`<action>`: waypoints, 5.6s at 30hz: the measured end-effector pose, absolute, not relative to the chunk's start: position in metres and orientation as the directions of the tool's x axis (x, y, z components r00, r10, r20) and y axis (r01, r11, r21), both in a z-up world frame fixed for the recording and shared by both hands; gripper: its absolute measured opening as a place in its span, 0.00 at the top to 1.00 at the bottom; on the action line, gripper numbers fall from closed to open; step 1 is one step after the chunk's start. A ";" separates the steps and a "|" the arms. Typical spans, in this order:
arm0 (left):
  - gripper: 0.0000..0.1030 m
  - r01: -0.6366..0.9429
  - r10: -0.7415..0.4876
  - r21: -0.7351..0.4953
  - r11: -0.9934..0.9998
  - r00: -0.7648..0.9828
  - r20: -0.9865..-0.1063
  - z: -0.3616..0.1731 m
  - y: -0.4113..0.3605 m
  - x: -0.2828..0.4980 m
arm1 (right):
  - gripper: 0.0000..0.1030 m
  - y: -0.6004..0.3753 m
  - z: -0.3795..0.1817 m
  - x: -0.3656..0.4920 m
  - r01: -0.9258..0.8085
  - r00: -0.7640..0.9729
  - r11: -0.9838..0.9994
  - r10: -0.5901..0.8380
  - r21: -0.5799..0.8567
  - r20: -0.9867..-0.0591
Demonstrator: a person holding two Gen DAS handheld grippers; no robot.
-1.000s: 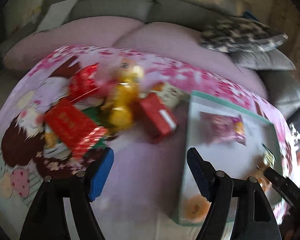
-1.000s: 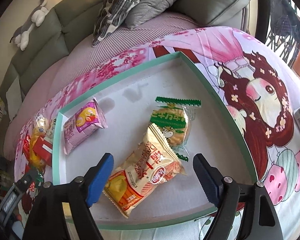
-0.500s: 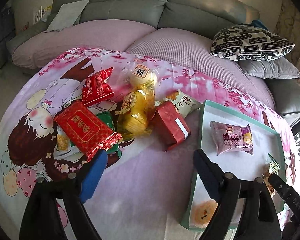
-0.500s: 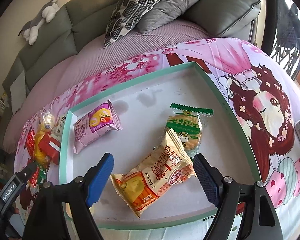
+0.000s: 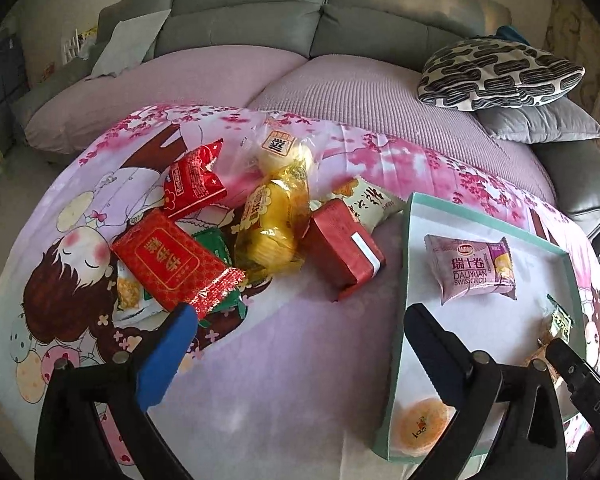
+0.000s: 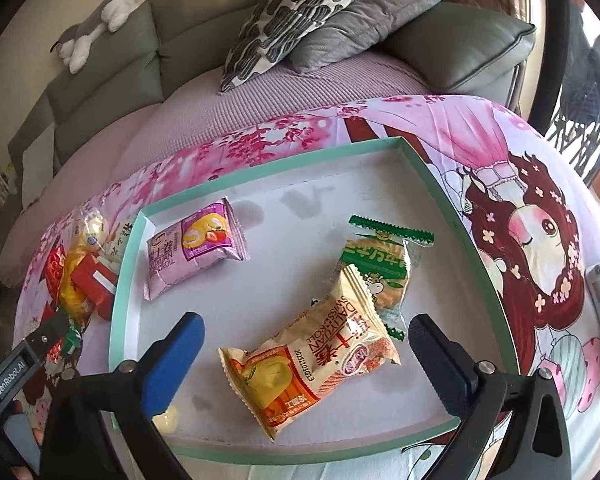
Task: Organize snacks
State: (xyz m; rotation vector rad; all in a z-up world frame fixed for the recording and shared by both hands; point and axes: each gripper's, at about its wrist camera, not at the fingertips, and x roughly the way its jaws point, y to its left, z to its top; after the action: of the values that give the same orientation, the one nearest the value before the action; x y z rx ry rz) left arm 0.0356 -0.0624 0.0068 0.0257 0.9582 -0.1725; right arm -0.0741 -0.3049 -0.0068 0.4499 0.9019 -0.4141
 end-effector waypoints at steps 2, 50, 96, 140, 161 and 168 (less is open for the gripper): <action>0.00 0.157 -0.129 -0.047 0.986 0.569 -0.812 0.009 -0.063 0.035 | 0.00 -0.304 -0.007 -0.073 0.513 0.557 0.833 -0.139 0.207 -0.819; 0.00 -0.089 -0.074 -0.160 0.983 0.607 -0.791 0.033 0.105 0.077 | 0.00 -0.200 0.024 -0.027 0.449 0.579 0.893 -0.264 0.032 -0.771; 0.15 -0.091 -0.227 -0.286 0.954 0.409 -0.884 -0.031 0.069 0.130 | 0.32 -0.112 -0.022 0.109 -0.228 0.471 0.957 -0.053 -0.180 -0.880; 0.50 -0.149 -0.201 -0.274 0.950 0.379 -0.903 -0.050 0.087 0.131 | 0.58 -0.106 -0.053 0.093 0.111 0.434 0.994 -0.039 0.011 -0.900; 0.52 -0.174 -0.214 -0.319 0.931 0.447 -0.869 -0.021 0.100 0.118 | 0.59 -0.111 -0.017 0.052 0.129 0.548 0.986 0.015 0.101 -0.837; 0.52 -0.167 -0.242 -0.355 0.920 0.473 -0.847 -0.007 0.102 0.116 | 0.60 -0.116 0.001 0.037 0.142 0.581 0.982 0.019 0.124 -0.814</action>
State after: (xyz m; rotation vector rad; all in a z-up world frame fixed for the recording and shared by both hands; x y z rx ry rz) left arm 0.1161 0.1023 -0.0074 -0.4220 1.0861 -0.0472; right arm 0.0365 -0.1163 0.0013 0.1829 0.9494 -0.0720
